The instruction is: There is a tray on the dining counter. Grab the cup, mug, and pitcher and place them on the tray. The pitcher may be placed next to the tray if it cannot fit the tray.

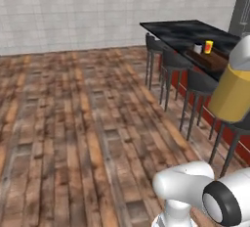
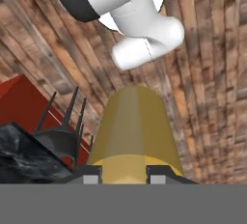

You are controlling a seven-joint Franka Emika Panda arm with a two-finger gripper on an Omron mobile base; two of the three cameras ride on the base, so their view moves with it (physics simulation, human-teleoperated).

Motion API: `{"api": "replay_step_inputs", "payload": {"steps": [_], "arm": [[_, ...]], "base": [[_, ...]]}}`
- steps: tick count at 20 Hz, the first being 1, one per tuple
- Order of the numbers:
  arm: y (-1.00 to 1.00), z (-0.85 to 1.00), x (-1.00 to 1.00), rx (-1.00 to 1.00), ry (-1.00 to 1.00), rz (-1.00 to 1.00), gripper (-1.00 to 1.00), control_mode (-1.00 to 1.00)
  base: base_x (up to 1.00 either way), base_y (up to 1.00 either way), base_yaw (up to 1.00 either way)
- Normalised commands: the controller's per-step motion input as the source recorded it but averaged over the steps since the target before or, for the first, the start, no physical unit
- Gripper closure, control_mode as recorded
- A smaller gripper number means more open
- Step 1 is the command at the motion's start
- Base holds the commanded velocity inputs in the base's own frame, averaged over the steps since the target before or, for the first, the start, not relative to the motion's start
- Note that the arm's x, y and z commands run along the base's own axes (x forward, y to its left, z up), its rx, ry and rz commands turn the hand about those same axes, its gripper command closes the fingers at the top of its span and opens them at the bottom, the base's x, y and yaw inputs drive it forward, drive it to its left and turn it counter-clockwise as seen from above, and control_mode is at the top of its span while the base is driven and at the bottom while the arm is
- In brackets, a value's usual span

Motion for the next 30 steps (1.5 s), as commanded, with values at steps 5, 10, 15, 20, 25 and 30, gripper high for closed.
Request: {"api": "replay_step_inputs", "payload": {"steps": [5,10,15,20,25,30], "arm": [[0.0,0.0,0.0,0.0,0.0,0.0,1.0,1.0],[0.0,0.0,0.0,0.0,0.0,0.0,1.0,1.0],[0.0,0.0,0.0,0.0,0.0,0.0,1.0,1.0],[0.0,0.0,0.0,0.0,0.0,0.0,1.0,1.0],[0.0,0.0,0.0,0.0,0.0,0.0,1.0,1.0],[0.0,0.0,0.0,0.0,0.0,0.0,1.0,1.0]], "base": [[1.0,0.69,-0.35],[1.0,0.65,-0.35],[1.0,0.48,-0.38],[1.0,0.27,-0.44],[0.99,0.27,-0.49],[0.93,0.39,-0.5]]}}
